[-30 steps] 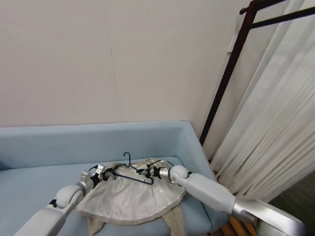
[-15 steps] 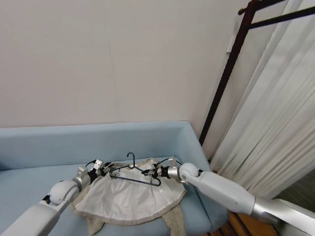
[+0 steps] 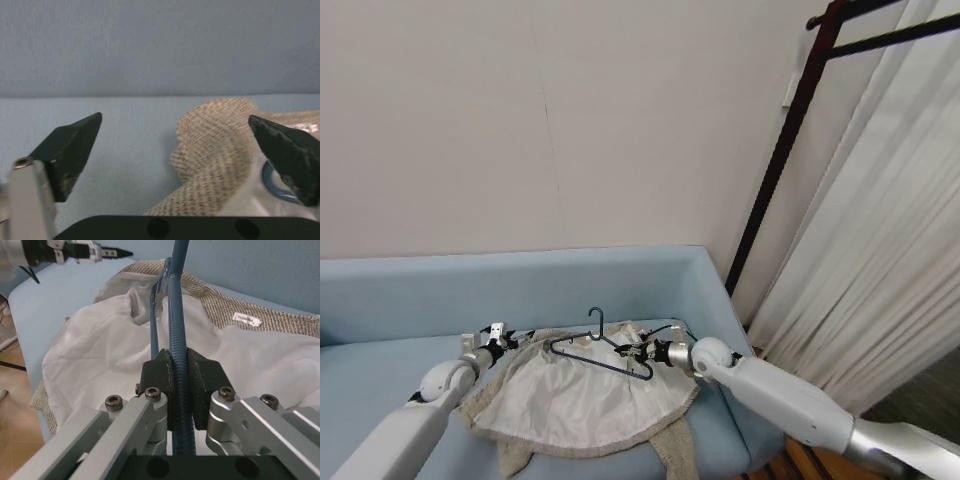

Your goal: Pick up the clothes from the sofa and hang them on the clothes hanger.

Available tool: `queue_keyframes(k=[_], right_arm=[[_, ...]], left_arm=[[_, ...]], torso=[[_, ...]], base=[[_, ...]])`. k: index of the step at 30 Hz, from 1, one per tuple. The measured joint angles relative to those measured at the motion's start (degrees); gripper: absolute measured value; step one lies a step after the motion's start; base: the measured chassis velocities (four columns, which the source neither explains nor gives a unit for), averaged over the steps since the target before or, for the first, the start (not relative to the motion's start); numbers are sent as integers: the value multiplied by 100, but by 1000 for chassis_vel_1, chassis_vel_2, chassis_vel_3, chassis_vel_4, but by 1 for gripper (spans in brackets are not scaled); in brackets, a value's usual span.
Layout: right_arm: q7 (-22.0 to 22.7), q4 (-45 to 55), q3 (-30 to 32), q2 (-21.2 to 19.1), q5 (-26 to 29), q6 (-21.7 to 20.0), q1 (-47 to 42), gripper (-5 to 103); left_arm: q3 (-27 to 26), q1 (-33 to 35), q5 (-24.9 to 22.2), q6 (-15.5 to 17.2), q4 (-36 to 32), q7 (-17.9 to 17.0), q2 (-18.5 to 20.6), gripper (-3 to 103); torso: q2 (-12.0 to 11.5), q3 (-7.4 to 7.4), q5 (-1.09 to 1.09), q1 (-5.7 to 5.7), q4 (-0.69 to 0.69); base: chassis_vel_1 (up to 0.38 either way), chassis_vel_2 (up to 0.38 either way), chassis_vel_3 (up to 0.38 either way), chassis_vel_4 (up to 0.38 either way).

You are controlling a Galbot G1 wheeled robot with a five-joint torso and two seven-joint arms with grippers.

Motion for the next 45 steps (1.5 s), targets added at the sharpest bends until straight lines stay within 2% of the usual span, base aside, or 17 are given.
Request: queue_keyframes(k=[5,6,9,11,14,17,20,21,23,26,30,32,35,42,45], right_arm=[[51,55,-13,49,44,3,-2,8],[68,54,-30,84,45,3,0,8],[90,-19,-85,201,26,5,39,8],[90,-41,-94,228,21,5,52,8],[90,-78,-108,273,7,5,66,8],[91,-83,-112,281,-5,5,68,8],[94,-82,-112,266,-30,5,62,8],[94,-82,-112,266,-30,5,62,8],[93,-82,-123,235,-51,3,44,8],[84,-82,-147,200,-58,-2,25,8],[59,4,-195,111,-35,-16,13,8],[58,34,-202,85,-25,-20,13,8],[59,103,-199,38,-9,-23,-4,8],[81,252,-172,-41,87,-28,-31,8],[80,333,-198,-91,307,-89,22,8]], left_arm=[[219,-134,216,51,357,305,-68,100],[264,-126,316,51,380,351,-88,103],[375,15,813,44,338,547,-104,92],[410,55,928,40,313,585,-103,92],[467,109,1129,30,280,609,-100,76],[480,116,1161,23,265,609,-94,70],[492,116,1166,5,237,605,-76,54],[492,116,1166,5,237,605,-76,54],[497,133,1171,-28,188,589,-65,43],[498,166,1177,-52,118,565,-57,38],[484,234,1178,-67,-56,526,-20,16],[470,261,1178,-68,-128,511,-1,16],[412,345,1177,-68,-341,503,54,3],[290,479,1314,-112,-616,477,98,3],[194,580,1658,-362,-799,506,199,3]], torso=[[0,0,-1,0,0],[0,0,-1,0,0],[0,0,0,0,2],[0,0,-1,0,2],[0,0,0,0,1],[0,0,0,0,0],[0,0,0,0,0],[0,0,0,0,0],[0,0,0,0,0],[0,0,0,0,0],[0,0,0,0,0],[0,0,0,0,0],[0,0,0,0,0],[0,0,0,0,1],[0,0,0,0,0]], base=[[0,0,0,0],[0,0,0,0],[0,0,0,0],[0,0,0,0],[0,0,0,0],[0,0,0,0],[0,0,0,0],[0,0,0,0],[0,0,0,0],[0,0,0,0],[0,0,0,0],[0,0,0,0],[0,0,0,0],[0,0,0,0],[0,0,0,0]])
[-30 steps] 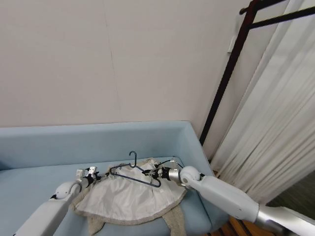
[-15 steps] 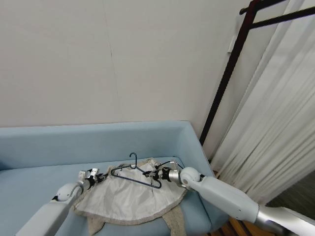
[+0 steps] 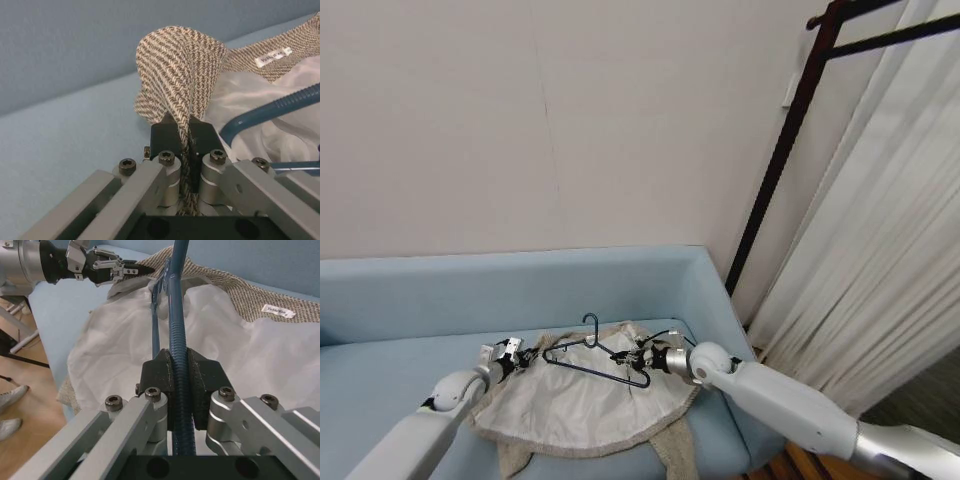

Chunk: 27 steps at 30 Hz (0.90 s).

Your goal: Pick up the clothes from the sofa and hang them on the clothes hanger.

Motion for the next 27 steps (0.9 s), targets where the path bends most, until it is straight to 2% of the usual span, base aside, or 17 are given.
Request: queue_keyframes(k=[3,8,12,13,18,22,27], right_arm=[[-3,-10,-77,34,154,-29,99,8],[5,-214,-225,326,386,-80,283,8],[133,-669,-230,887,367,-78,292,8],[133,-669,-230,887,367,-78,292,8],[160,-1389,-105,1442,127,21,183,8],[144,-1721,87,1574,32,51,27,8],[131,-1895,248,1549,-115,96,-106,8]], left_arm=[[-41,56,178,-112,-158,65,91,3],[10,95,345,-190,-543,126,271,3],[145,138,377,-186,-949,117,336,3],[145,138,377,-186,-949,117,336,3],[93,340,378,-113,-1438,42,457,3],[95,352,405,-82,-1466,10,490,3],[157,398,589,4,-1364,-108,412,3]], torso=[[0,0,0,0,0],[0,0,1,0,2],[0,0,0,0,1],[0,0,0,0,1],[0,0,0,0,3],[0,0,0,0,1],[0,0,0,0,-1]], base=[[0,0,0,0],[0,0,0,0],[0,0,0,0],[0,0,0,0],[0,0,0,0],[0,0,0,0],[0,0,0,0]])
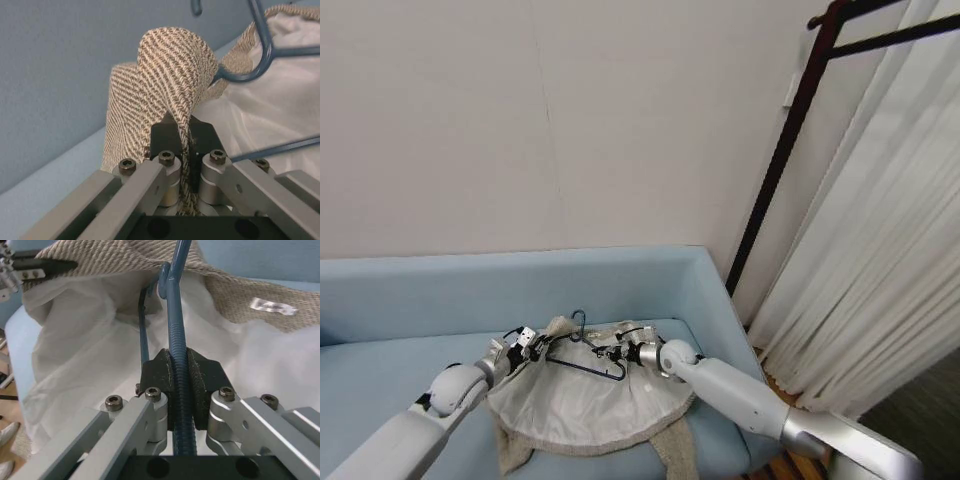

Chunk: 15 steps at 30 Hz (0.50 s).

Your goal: Pick up the clothes from the sofa and hang them on the clothes hanger.

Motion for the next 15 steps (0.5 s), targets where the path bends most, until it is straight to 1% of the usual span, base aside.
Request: queue_keyframes(k=[1,4,6,9,11,15], right_arm=[[-8,-89,19,16,-57,18,2,8],[-17,-198,13,85,-90,20,51,8],[-76,-402,-65,237,-174,29,201,8],[-141,-599,-194,374,-281,47,346,8],[-242,-773,-339,489,-409,87,471,8],[-383,-1041,-522,676,-638,168,596,8]], left_arm=[[-29,147,118,15,-20,-30,-50,3],[-120,363,255,29,-101,-47,-95,3],[-278,669,442,32,-266,-53,-166,3],[-377,880,520,33,-367,-55,-218,3],[-453,1024,581,32,-414,-88,-267,3],[-530,1136,629,30,-418,-192,-311,3]], torso=[[0,0,-1,0,-4],[0,0,-1,0,-1],[0,-1,0,0,4],[1,0,0,0,5],[1,-1,-1,-1,2],[1,-1,-1,0,0]], base=[[0,0,0,0],[0,0,0,0],[0,0,0,0],[0,0,0,0],[0,0,0,0],[0,0,0,0]])
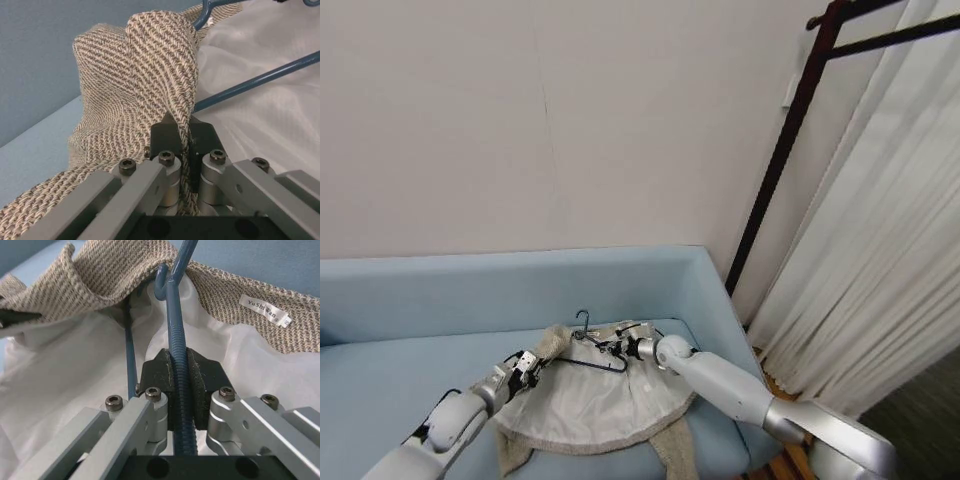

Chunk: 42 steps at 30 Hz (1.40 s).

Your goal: Pick up the clothes from the sofa and hang them on the clothes hanger.

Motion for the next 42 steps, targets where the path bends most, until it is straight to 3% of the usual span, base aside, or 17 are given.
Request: queue_keyframes(k=[3,9,13,16,17,18,20,27,31,35,38,41,42], right_arm=[[-113,-412,-42,255,-439,133,67,8],[-89,-790,-43,491,-774,291,135,8],[2,-961,-44,590,-1039,382,172,8],[246,-1113,-47,722,-1241,502,185,8],[294,-1148,-46,753,-1281,530,186,8],[432,-1249,-31,843,-1451,590,186,8],[457,-1292,-23,880,-1496,635,186,8],[507,-1290,-6,944,-1519,714,134,8],[456,-1244,-6,918,-1485,692,119,8],[395,-1156,-8,868,-1400,661,92,8],[378,-1129,-11,851,-1396,656,74,8],[372,-1111,-13,841,-1398,651,48,8],[372,-1111,-13,841,-1398,651,48,8]], left_arm=[[-76,43,5,1,38,-163,-32,3],[-133,95,4,52,75,-419,-63,2],[-169,133,2,84,58,-582,-86,12],[-224,245,-2,66,-115,-648,-86,29],[-235,267,-3,62,-154,-663,-87,29],[-263,325,-4,35,-248,-711,-95,40],[-279,353,-5,21,-295,-736,-98,40],[-712,656,-75,-40,-590,-914,-162,67],[-1182,895,-334,29,-542,-918,-268,78],[-1622,1187,-780,291,-229,-1032,-555,97],[-1781,1250,-981,371,-21,-1122,-768,99],[-2019,1303,-1666,661,52,-1249,-1178,100],[-2019,1303,-1666,661,52,-1249,-1178,100]], torso=[[0,0,0,0,1],[0,0,1,0,3],[0,1,1,0,4],[0,0,1,0,2],[0,0,2,0,2],[0,0,1,0,2],[0,0,1,0,2],[0,0,1,0,0],[0,0,1,0,0],[-1,0,1,0,2],[-1,0,0,0,2],[-2,1,0,0,2],[-2,1,0,0,2]], base=[[0,0,0,0],[0,0,0,0],[0,0,0,0],[0,0,0,0],[0,0,0,0],[0,0,0,0],[0,0,0,0],[0,0,0,0],[0,0,0,0],[0,0,0,0],[0,0,0,0],[0,0,0,0],[0,0,0,0]])
